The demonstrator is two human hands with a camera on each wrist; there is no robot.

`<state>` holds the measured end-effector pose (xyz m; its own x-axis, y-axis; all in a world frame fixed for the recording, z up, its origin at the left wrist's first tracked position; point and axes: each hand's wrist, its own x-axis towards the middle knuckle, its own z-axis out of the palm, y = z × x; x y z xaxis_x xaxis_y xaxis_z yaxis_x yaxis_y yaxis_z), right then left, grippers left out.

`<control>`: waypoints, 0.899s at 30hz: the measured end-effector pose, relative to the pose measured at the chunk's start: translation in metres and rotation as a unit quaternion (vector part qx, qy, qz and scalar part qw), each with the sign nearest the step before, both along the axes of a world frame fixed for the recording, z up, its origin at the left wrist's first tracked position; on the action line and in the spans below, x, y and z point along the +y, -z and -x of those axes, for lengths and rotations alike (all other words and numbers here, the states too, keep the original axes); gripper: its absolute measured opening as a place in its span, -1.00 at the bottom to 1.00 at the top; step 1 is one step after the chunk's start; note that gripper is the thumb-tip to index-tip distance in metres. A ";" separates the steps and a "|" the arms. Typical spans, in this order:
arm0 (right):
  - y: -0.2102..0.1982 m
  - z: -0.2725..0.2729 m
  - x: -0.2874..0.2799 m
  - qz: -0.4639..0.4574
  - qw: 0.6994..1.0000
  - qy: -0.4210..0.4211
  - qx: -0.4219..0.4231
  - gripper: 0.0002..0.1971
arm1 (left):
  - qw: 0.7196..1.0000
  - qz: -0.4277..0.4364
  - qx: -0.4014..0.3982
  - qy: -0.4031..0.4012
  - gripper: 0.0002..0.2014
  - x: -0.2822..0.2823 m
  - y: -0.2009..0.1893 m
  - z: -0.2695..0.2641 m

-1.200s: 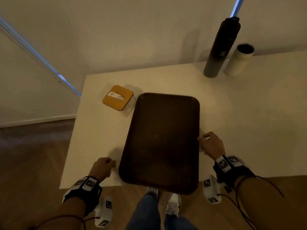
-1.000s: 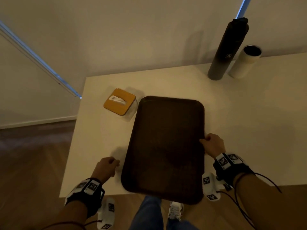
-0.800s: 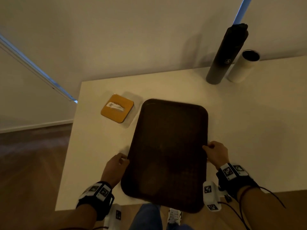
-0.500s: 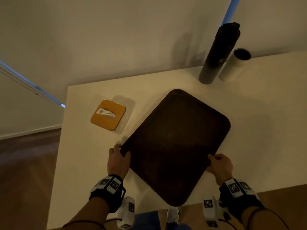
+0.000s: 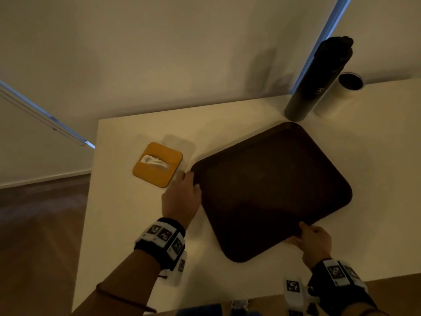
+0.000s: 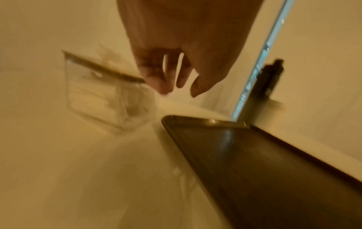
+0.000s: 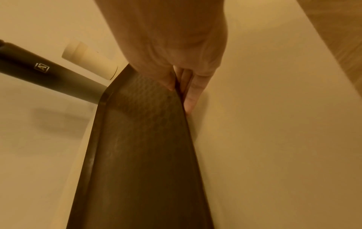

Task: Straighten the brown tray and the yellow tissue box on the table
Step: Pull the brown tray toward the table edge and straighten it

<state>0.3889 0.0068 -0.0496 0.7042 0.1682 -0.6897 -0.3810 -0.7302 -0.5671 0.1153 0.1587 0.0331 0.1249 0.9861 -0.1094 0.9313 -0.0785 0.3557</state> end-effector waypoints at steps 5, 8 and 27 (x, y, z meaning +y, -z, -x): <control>-0.007 0.014 0.016 -0.015 1.000 0.009 0.013 -0.83 | 0.997 -0.037 0.070 -0.012 -0.37 0.065 -0.014 0.027; -0.005 0.019 0.022 -0.033 0.999 0.019 0.029 -0.81 | 0.991 0.075 0.107 -0.016 -0.06 0.098 -0.009 0.045; -0.002 0.073 0.075 -0.079 0.994 -0.017 0.073 -0.74 | 0.982 0.138 0.096 -0.089 -0.10 0.136 -0.002 0.151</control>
